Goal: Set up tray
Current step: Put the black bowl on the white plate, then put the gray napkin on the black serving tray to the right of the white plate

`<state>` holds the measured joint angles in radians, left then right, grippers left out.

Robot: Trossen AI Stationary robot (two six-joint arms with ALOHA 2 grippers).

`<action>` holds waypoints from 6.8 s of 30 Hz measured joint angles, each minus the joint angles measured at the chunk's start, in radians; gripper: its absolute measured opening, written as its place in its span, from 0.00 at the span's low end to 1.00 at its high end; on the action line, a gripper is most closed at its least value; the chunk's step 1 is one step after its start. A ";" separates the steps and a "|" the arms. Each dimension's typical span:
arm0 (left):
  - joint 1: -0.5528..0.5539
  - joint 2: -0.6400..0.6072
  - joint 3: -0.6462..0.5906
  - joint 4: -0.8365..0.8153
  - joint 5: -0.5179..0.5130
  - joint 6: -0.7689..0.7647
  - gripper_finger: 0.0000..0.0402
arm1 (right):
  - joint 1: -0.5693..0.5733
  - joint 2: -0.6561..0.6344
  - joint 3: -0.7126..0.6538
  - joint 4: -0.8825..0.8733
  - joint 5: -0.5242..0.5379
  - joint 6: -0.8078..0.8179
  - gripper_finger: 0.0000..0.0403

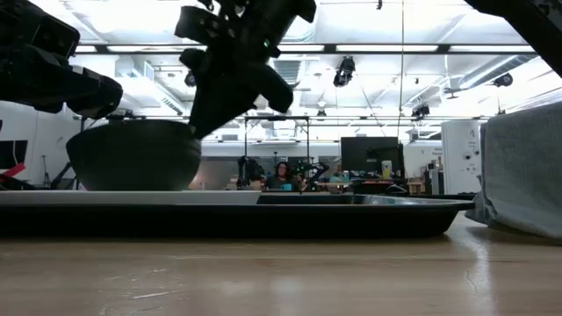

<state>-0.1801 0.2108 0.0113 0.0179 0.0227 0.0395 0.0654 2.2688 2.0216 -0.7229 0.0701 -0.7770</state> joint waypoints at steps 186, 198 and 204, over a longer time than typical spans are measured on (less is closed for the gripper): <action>0.000 0.000 0.000 0.000 0.000 0.000 0.30 | 0.180 -0.938 -0.962 0.180 -0.004 0.429 0.02; 0.000 0.003 0.000 0.000 0.000 0.000 0.30 | 0.088 -0.867 -0.977 0.284 0.226 0.297 0.02; 0.000 0.008 0.000 0.000 0.000 0.000 0.30 | 0.010 -0.826 -0.997 0.442 0.332 0.241 0.02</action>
<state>-0.1799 0.2191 0.0113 0.0177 0.0227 0.0395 0.0753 1.4432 1.0248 -0.2806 0.4016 -0.5356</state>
